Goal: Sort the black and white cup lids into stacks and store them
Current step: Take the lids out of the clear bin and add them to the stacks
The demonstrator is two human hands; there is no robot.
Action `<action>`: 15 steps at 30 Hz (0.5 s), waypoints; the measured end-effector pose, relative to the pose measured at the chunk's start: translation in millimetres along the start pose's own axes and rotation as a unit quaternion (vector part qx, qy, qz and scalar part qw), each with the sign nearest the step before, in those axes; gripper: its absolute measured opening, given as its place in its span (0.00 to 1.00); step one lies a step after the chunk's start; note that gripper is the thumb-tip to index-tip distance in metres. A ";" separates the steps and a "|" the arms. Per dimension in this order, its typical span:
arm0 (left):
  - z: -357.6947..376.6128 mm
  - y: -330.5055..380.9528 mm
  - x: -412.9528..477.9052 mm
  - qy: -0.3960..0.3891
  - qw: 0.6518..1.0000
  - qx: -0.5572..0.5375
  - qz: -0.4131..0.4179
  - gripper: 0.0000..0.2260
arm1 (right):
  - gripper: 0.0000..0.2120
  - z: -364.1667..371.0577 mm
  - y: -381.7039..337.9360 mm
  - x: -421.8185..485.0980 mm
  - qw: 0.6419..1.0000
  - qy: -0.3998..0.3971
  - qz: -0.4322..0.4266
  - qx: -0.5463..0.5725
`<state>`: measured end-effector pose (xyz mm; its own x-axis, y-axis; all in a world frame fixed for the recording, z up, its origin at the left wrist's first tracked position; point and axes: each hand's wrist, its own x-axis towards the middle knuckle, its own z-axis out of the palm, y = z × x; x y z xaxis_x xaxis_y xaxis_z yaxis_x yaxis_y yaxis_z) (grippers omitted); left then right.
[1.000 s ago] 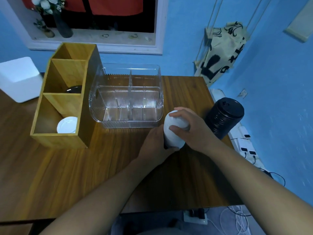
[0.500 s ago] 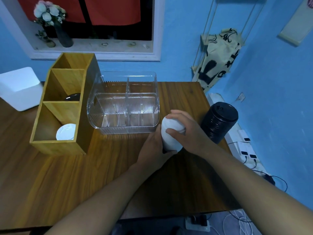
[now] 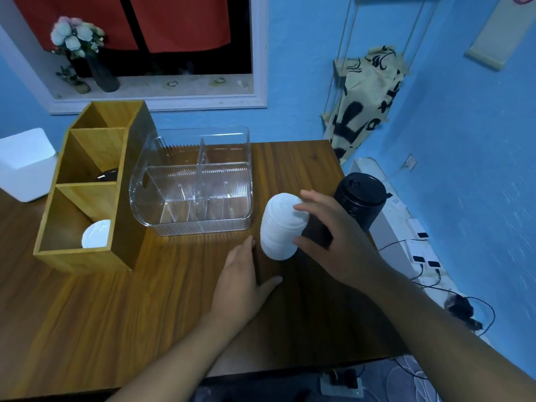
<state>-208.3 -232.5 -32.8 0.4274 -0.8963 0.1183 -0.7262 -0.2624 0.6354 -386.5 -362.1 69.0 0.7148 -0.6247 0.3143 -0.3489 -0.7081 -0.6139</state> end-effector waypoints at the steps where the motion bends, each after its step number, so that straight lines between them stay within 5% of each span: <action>1: -0.7 2.3 -13.1 0.003 1.000 0.005 -0.002 0.44 | 0.24 -8.3 3.2 -11.0 1.000 0.015 -0.015 -0.017; 8: 25.3 49.9 -64.0 -0.057 0.997 -0.014 0.056 0.30 | 0.20 -53.2 63.1 -46.3 0.968 0.205 -0.046 -0.135; 15: 60.8 131.7 9.9 -0.025 0.997 -0.057 0.048 0.40 | 0.31 -60.8 98.9 -16.4 0.978 0.155 -0.017 -0.137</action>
<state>-332.5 -297.7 5.6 0.3295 -0.9327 0.1463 -0.6949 -0.1347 0.7064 -469.6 -442.0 47.1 0.5250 -0.6389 0.5623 -0.5079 -0.7653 -0.3954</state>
